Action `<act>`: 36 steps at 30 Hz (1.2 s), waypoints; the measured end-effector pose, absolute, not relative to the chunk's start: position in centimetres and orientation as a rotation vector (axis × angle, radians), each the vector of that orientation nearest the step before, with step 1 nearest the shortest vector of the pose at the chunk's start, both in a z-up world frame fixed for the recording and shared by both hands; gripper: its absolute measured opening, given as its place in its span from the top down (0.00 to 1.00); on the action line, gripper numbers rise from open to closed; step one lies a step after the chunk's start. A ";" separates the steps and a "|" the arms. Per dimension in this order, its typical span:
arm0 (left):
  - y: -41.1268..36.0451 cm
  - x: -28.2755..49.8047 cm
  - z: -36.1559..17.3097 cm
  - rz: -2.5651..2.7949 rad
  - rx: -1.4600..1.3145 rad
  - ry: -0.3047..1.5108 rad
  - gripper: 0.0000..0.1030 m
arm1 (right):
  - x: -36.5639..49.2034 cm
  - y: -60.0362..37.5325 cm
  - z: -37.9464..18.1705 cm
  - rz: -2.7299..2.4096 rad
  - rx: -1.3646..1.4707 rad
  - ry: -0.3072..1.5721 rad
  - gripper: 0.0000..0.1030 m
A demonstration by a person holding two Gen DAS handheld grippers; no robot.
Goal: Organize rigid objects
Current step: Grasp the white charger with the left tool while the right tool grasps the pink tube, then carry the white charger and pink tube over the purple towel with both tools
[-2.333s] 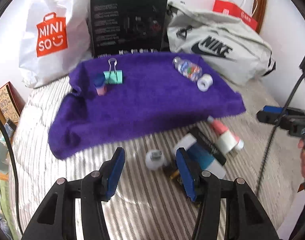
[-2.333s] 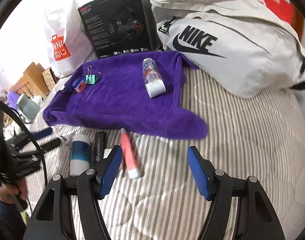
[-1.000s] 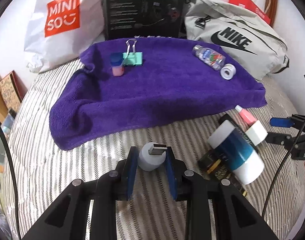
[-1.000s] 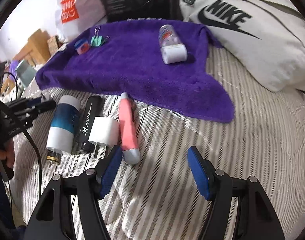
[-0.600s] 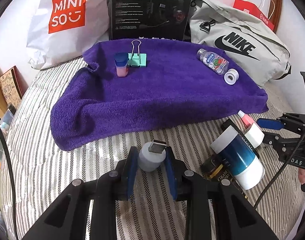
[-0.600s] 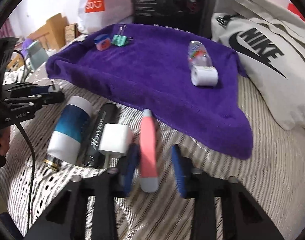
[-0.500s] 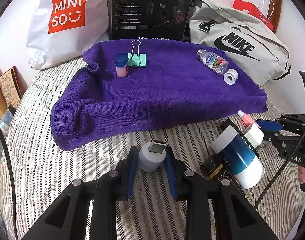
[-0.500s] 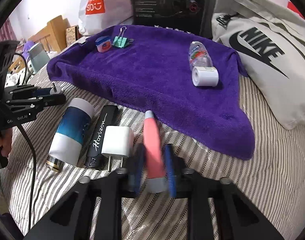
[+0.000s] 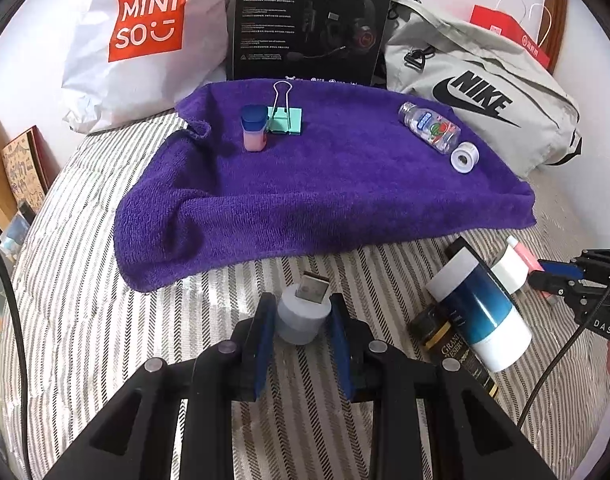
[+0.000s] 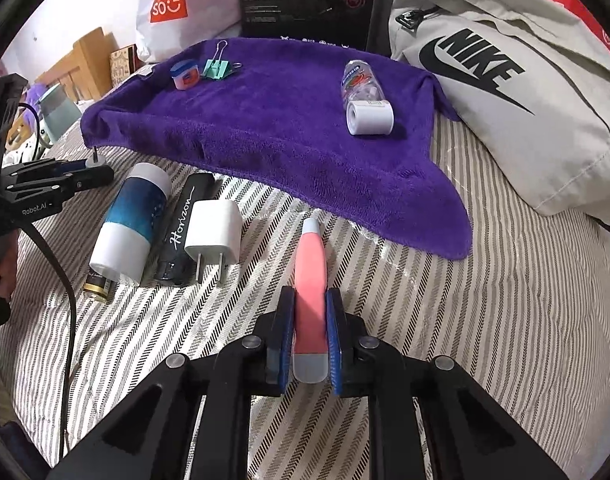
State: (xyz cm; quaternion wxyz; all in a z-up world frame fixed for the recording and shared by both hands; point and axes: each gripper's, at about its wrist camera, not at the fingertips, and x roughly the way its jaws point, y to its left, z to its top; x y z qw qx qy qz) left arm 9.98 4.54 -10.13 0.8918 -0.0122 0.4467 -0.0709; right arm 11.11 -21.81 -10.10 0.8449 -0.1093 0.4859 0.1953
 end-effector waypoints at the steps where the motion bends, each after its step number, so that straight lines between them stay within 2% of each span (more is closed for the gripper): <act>1: 4.6 10.0 -10.1 -0.151 -0.025 0.925 0.75 | 11.2 -21.8 -10.1 0.411 -0.227 1.027 0.85; 20: 5.8 9.3 -6.7 -0.164 -0.052 0.874 0.75 | 10.8 -23.9 -7.1 0.457 -0.110 1.028 0.85; 36: 7.4 14.1 -4.5 -0.151 -0.057 0.853 0.75 | 17.0 -22.1 -3.4 0.513 -0.073 0.965 0.85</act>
